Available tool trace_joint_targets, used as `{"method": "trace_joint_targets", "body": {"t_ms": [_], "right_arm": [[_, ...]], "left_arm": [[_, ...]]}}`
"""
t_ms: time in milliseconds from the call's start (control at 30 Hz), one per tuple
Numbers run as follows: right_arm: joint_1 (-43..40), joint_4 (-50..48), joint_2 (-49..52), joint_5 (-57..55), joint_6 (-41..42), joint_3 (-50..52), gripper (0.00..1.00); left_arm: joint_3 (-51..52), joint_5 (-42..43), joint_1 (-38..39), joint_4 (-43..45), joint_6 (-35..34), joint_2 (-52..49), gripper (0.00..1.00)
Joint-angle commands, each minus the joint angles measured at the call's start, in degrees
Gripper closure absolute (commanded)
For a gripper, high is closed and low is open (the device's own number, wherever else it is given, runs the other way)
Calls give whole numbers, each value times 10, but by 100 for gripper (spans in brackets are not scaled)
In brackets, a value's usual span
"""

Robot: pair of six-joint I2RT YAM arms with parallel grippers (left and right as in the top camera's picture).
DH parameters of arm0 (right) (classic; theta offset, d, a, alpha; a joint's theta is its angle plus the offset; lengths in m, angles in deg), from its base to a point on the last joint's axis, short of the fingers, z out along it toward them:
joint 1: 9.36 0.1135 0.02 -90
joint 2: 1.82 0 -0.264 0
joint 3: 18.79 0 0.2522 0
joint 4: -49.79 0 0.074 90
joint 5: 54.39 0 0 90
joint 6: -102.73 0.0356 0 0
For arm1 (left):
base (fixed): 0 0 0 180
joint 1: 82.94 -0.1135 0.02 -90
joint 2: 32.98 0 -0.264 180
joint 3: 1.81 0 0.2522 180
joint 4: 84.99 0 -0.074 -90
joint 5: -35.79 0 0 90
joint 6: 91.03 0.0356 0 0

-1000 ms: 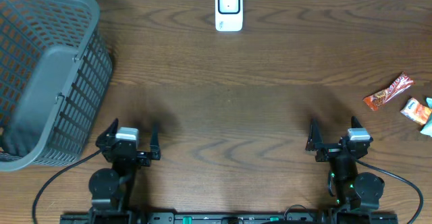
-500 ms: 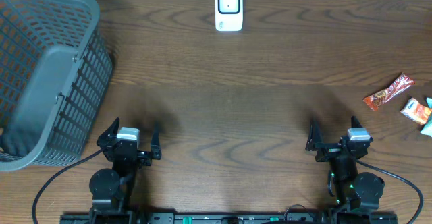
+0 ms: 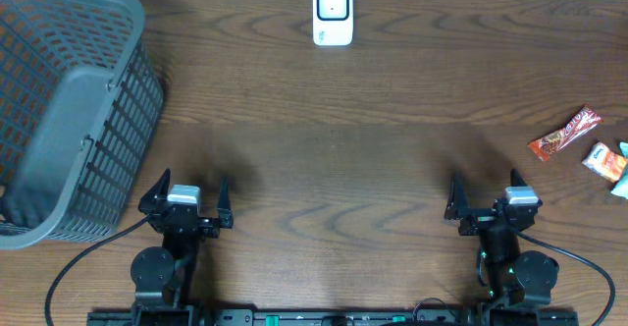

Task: Scan the item barcode

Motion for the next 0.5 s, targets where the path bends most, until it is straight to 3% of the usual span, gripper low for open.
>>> {"method": "trace_joint_targets", "body": {"t_ms": [0, 467], "right_arm": [[3, 2, -3, -1, 3, 1, 1], [3, 2, -3, -1, 3, 1, 1]], "left_arm": [[17, -3, 2, -8, -17, 5, 2], [17, -9, 2, -8, -17, 5, 2]]}}
